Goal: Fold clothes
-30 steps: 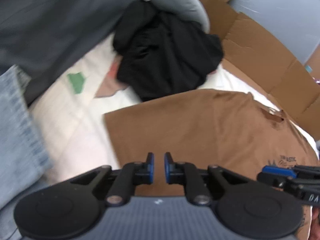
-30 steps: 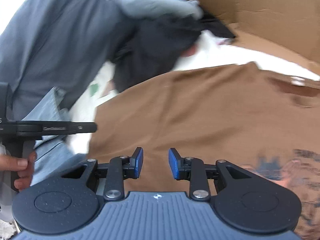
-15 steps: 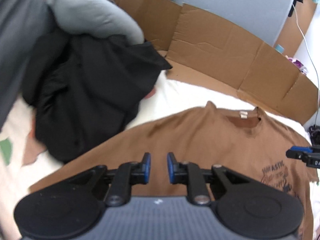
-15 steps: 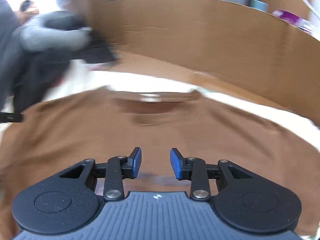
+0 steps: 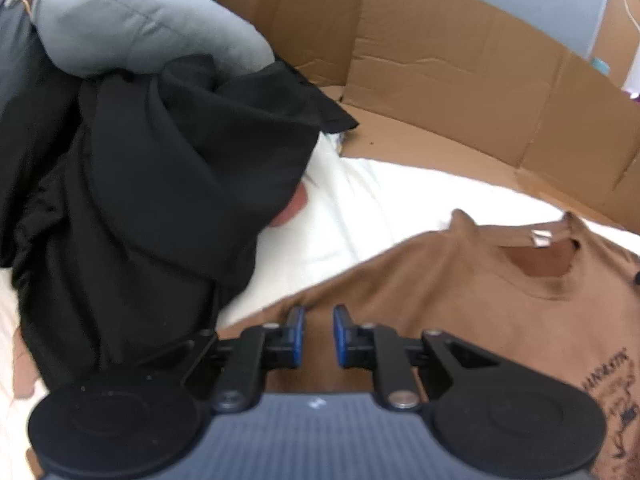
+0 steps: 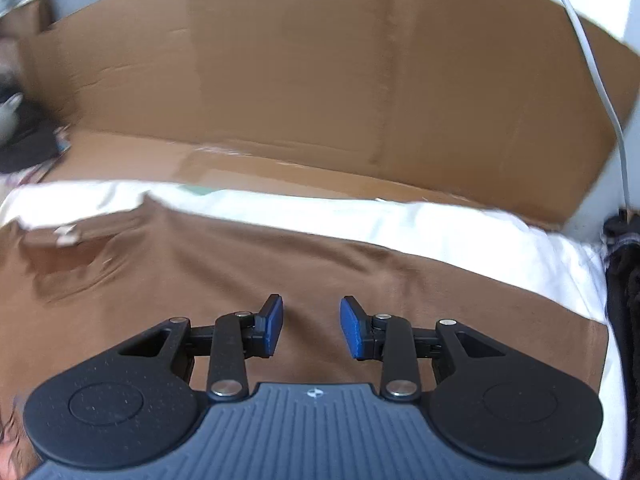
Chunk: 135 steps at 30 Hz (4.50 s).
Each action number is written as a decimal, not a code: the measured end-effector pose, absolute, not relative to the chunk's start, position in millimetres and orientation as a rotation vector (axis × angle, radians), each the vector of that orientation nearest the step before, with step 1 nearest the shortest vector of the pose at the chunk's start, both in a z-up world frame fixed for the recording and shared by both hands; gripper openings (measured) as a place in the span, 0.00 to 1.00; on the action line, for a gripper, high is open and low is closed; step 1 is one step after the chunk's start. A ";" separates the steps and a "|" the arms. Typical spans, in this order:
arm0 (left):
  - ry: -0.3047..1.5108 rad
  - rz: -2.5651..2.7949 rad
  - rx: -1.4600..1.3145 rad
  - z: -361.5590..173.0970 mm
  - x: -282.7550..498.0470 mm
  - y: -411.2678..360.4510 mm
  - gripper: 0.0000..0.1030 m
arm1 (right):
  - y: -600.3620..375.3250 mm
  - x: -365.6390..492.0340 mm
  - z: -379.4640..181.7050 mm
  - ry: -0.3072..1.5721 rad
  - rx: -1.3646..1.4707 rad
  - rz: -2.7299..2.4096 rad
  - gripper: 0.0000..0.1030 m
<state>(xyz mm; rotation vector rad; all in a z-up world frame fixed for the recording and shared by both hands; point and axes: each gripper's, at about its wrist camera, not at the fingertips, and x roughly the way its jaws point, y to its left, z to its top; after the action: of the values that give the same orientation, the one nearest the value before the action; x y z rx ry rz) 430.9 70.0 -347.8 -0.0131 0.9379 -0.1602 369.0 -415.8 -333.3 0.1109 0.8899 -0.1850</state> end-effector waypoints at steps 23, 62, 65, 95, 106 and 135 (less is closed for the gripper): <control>0.943 -0.211 0.021 -356.3 446.4 18.6 0.08 | -449.0 411.1 -341.5 0.887 0.152 -0.230 0.38; 0.934 -0.297 0.014 -358.1 471.2 -31.9 0.09 | -358.6 441.3 -344.9 0.900 0.199 -0.001 0.37; 0.950 -0.282 0.028 -369.3 476.8 -36.9 0.09 | -347.1 446.6 -353.6 0.914 0.190 0.003 0.37; 0.967 -0.170 -0.138 -150.1 380.6 -25.1 0.81 | -401.8 311.8 -137.6 0.879 0.292 0.067 0.67; 0.916 -0.156 -0.173 -38.4 253.8 -40.0 0.85 | -373.9 192.7 -25.3 0.816 0.329 0.114 0.77; 1.096 -0.517 0.356 -124.7 137.5 -45.3 0.58 | -332.5 -2.0 -137.1 0.878 0.469 -0.040 0.76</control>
<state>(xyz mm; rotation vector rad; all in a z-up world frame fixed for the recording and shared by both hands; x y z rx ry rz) 137.5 -45.3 -124.7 0.3562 1.0957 -0.5168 -2.0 -332.5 -137.1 0.4695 0.8782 -0.0404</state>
